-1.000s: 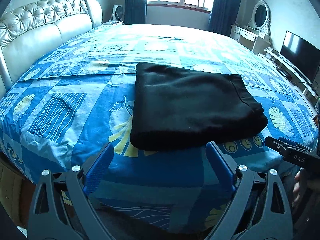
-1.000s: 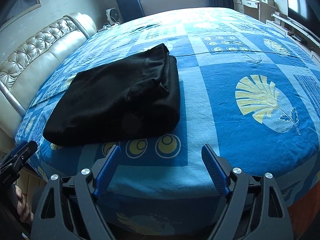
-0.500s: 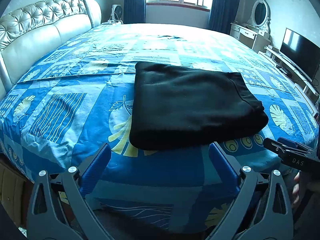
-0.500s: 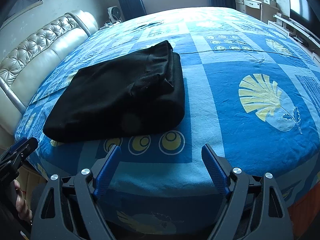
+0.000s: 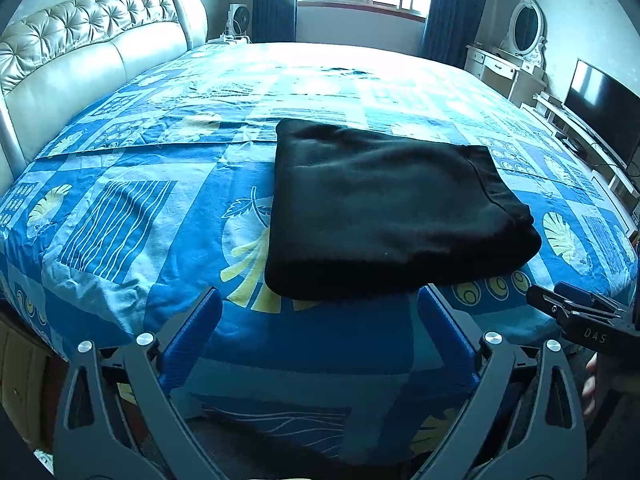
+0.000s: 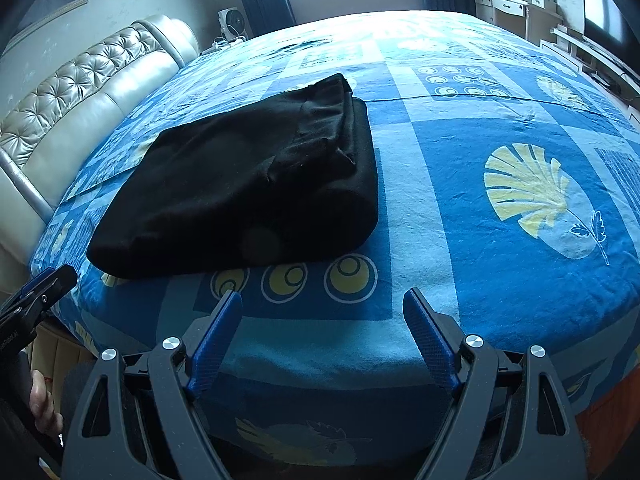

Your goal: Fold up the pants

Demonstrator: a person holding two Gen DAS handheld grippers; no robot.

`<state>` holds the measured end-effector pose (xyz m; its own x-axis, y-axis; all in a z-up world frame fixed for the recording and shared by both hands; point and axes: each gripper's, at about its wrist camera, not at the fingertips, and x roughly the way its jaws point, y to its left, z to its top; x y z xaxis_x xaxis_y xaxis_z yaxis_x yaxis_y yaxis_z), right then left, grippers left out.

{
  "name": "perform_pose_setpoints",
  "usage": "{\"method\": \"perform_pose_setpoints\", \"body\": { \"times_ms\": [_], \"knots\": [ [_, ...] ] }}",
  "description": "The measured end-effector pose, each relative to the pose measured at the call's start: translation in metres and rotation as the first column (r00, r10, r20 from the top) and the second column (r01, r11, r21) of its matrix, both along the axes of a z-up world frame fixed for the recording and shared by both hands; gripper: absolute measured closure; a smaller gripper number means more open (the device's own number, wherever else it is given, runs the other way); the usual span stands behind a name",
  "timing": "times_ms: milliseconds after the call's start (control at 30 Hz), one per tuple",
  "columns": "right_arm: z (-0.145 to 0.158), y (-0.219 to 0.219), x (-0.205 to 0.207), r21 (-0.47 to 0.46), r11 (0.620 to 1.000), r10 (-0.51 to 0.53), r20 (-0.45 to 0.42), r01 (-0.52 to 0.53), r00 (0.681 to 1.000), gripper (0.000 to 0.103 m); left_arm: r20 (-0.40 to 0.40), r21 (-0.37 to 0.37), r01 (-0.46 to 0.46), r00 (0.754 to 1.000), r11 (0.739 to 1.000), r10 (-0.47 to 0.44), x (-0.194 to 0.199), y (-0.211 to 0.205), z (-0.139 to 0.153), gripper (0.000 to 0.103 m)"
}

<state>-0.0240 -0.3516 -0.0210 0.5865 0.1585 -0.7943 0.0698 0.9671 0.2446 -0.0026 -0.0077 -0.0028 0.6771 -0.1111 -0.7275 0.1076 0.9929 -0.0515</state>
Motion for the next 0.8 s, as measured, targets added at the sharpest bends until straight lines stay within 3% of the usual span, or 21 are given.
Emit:
{"method": "perform_pose_setpoints", "body": {
  "times_ms": [800],
  "knots": [
    [-0.0025,0.0075,-0.0022,-0.002,1.000,0.024,-0.013,-0.024,1.000,0.021,-0.006,0.018,0.009,1.000,1.000,-0.009,-0.0010,-0.0057,-0.0022,0.004]
  ]
}}
